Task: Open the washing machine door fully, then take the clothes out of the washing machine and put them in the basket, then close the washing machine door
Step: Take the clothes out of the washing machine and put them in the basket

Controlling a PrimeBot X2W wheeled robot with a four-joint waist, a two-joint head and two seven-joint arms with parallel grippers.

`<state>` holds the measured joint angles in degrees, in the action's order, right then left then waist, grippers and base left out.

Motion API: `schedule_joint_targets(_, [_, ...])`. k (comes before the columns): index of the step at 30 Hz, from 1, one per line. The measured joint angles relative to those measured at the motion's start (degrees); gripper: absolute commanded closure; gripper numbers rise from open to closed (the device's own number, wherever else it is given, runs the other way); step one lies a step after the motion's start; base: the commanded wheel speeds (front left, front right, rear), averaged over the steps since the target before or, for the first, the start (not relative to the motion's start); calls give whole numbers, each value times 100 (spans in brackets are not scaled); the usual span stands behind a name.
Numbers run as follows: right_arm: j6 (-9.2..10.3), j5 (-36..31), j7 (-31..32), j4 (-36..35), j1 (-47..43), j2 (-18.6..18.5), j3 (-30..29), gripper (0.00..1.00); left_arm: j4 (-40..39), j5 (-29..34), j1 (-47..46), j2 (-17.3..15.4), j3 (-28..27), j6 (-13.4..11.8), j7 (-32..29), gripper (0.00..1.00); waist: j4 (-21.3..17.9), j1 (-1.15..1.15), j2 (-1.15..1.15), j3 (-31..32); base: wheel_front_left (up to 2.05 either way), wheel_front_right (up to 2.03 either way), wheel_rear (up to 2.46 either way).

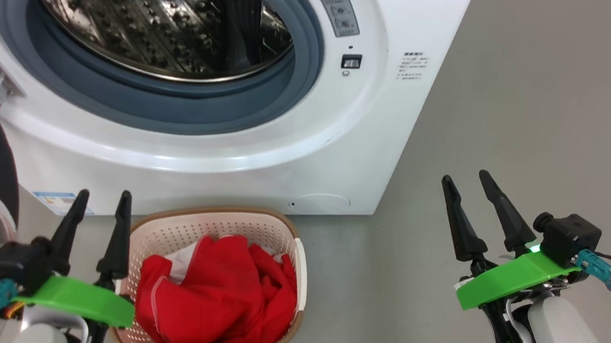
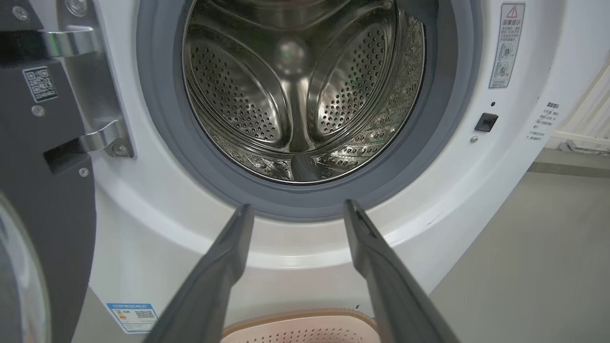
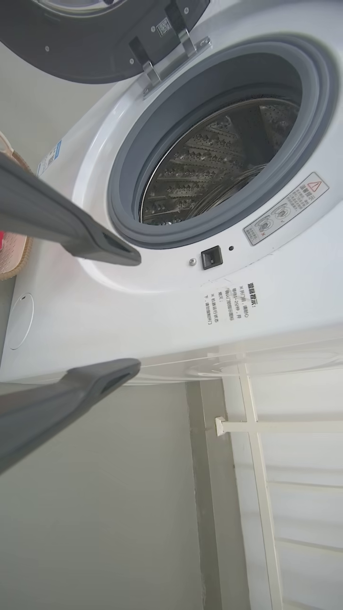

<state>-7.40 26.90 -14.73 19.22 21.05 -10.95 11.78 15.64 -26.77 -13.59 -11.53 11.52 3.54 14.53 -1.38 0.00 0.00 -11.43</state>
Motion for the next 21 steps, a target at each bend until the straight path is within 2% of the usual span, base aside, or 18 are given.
schedule_joint_targets(14, [0, 44, 0, 12, -221, -81, 36, 0, -940, -21, 661, 49, -215, -388, -45, 0, 76, 0, 0, 340, 0, 0, 0])
schedule_joint_targets(21, [0, 49, 0, -22, -231, -105, 37, 0, -1198, -170, 784, 37, -275, -438, -122, 0, 111, 0, 0, 347, 0, 0, 0])
